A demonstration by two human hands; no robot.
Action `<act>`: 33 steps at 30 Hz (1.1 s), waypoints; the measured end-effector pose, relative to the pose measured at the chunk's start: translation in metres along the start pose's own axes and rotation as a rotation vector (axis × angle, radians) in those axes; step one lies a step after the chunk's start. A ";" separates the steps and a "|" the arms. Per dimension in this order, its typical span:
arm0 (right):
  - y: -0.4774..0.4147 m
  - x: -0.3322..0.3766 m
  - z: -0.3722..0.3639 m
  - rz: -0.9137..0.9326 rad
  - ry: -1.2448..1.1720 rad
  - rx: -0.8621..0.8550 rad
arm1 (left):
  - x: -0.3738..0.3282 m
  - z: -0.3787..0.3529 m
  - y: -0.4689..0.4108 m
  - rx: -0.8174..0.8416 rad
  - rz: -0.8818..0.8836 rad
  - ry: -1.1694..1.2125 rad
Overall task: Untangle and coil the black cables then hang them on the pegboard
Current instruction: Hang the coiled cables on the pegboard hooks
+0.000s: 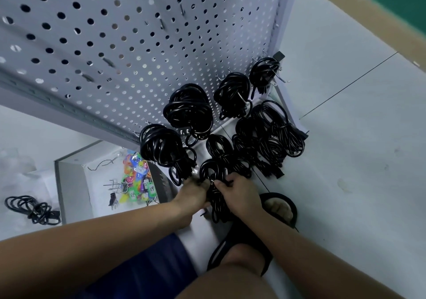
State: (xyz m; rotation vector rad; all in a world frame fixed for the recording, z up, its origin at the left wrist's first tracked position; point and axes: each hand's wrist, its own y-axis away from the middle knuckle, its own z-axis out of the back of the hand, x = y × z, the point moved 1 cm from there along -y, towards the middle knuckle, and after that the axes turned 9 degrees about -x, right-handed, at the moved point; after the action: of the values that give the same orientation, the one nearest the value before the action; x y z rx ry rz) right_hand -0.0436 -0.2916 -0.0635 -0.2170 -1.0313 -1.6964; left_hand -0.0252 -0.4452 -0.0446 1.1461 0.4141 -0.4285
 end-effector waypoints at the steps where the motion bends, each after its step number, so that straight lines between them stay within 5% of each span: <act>1: 0.004 0.000 0.006 -0.012 -0.044 -0.007 | -0.005 0.001 0.007 -0.011 0.000 0.033; 12: 0.048 -0.003 0.119 0.048 -0.232 -0.114 | -0.053 -0.014 0.093 0.185 -0.146 0.094; 23: 0.049 0.089 0.256 0.314 -0.522 -0.396 | -0.202 -0.013 0.169 -0.009 -0.756 0.187; 33: 0.041 0.170 0.326 0.555 -0.710 -0.614 | -0.303 -0.001 0.223 -0.209 -1.057 0.295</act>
State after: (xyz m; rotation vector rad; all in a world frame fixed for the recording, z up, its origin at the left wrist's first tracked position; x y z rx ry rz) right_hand -0.1865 -0.1769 0.2580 -1.4454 -0.7849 -1.3761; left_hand -0.1649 -0.3319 0.2857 0.7064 1.3038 -1.1016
